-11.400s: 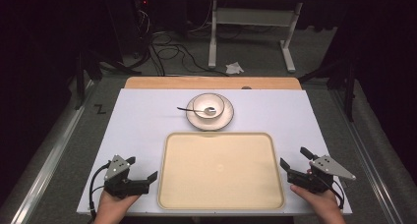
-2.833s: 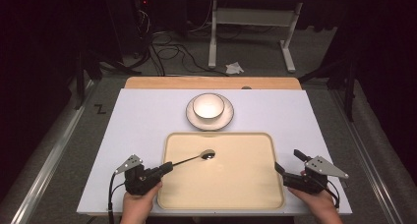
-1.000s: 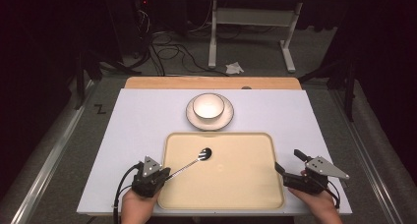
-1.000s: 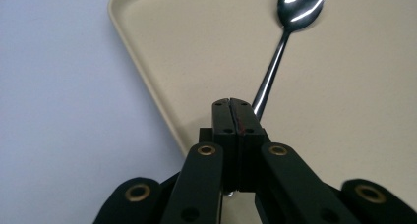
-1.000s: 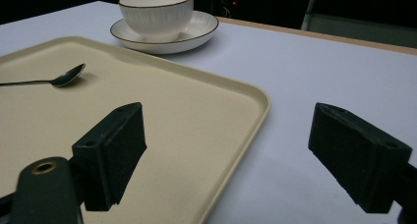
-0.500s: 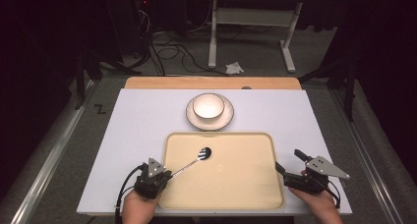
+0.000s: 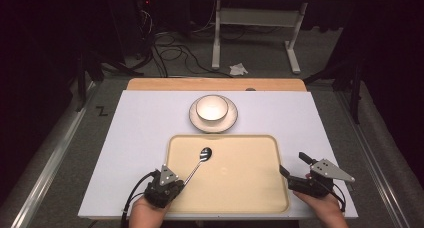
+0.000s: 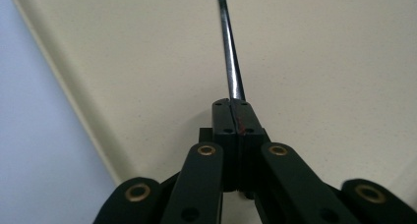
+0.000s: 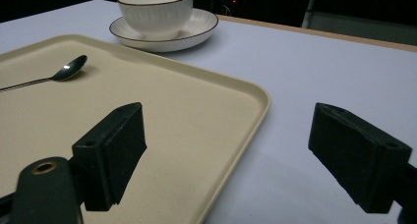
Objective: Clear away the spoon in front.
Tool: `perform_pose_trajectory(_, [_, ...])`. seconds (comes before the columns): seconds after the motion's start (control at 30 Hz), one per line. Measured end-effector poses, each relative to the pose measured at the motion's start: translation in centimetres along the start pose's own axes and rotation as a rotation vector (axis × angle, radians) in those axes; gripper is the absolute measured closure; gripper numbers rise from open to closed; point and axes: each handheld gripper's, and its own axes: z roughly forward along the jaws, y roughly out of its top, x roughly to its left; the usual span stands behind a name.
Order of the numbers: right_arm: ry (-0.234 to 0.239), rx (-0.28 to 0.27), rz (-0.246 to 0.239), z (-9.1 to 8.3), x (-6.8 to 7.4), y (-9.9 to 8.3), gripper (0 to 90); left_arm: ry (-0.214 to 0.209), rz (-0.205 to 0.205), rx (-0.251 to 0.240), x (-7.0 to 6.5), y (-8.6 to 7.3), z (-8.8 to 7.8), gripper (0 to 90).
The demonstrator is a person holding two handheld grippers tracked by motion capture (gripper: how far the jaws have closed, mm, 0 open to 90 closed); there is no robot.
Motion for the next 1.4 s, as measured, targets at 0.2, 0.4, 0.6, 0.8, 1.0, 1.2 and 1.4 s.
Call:
perform_pose_trajectory(0.2, [0.001,-0.002,-0.008,0.1,0.0,0.0,14.9,-0.02,0.032,0.005,-1.0,0.2,0.2,90.0])
perform_pose_trajectory(0.4, [0.001,-0.002,-0.009,0.1,0.1,0.0,14.9,-0.029,-0.022,-0.033,-0.3,0.5,0.0,90.0])
perform_pose_trajectory(0.6, [0.0,0.0,-0.015,0.1,0.0,0.0,14.9,-0.014,-0.061,-0.07,0.6,2.9,0.5,90.0])
perform_pose_trajectory(0.8, [-0.001,-0.009,-0.004,0.0,-0.3,0.0,14.9,-0.026,-0.074,-0.09,0.0,5.8,2.9,90.0])
perform_pose_trajectory(1.0, [-0.002,-0.015,-0.004,-0.2,-0.4,0.0,14.9,-0.037,-0.099,-0.058,-0.3,6.7,5.4,90.0])
perform_pose_trajectory(1.2, [-0.008,-0.016,0.001,-0.4,-0.5,0.0,14.9,-0.018,-0.104,-0.033,0.0,6.6,6.1,90.0])
perform_pose_trajectory(1.4, [-0.006,-0.015,-0.007,-0.3,-0.4,0.0,14.9,-0.01,-0.11,-0.028,0.4,6.4,5.8,90.0])
